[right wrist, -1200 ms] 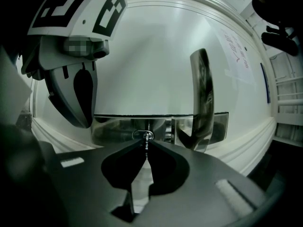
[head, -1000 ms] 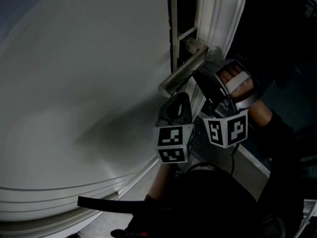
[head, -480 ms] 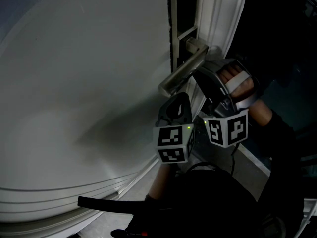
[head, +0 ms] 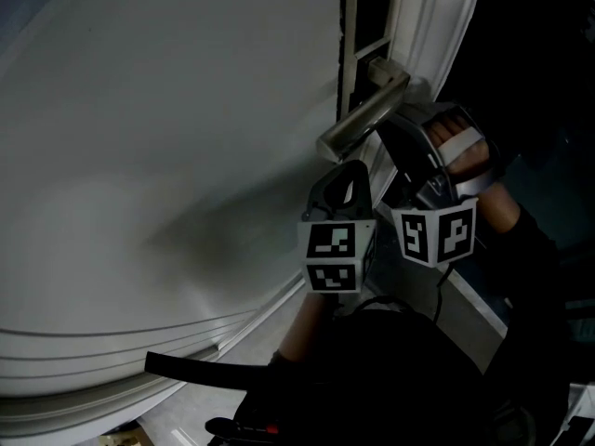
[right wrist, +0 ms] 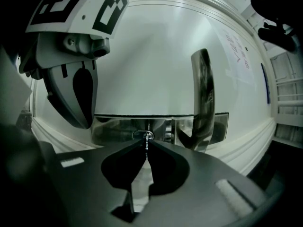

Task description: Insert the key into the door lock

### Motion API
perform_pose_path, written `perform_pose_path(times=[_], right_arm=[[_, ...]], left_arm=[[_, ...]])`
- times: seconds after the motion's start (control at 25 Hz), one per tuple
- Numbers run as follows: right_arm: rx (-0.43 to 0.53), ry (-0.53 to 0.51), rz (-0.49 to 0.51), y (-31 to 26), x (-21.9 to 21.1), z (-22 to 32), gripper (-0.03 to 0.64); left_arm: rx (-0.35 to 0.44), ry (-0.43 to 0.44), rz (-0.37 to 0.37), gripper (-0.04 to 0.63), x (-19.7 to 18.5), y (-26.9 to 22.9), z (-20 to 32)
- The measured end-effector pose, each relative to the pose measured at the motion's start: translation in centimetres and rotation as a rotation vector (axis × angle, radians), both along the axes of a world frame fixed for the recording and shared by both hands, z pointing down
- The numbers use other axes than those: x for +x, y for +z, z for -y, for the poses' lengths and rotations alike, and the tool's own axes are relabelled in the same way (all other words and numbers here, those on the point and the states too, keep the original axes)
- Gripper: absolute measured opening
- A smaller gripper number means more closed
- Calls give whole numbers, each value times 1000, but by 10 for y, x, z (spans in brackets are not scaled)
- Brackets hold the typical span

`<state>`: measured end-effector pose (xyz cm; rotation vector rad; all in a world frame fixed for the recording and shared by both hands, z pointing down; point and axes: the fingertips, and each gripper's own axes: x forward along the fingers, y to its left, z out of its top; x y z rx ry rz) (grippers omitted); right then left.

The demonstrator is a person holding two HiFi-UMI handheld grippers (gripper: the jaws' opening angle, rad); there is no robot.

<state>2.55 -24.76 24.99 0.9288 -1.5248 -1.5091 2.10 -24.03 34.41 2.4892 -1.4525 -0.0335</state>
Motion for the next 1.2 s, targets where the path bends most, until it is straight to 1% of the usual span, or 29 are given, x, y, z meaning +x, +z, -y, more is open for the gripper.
perform_pose_path(times=[0.24,1.2], right_arm=[[4,5,2,0,-1,1,12],[6,-8,3,0,-4,4,12]], left_arm=[[10,6,2,0,0,-3,0],[-1,-8,1,0,0,1,1]])
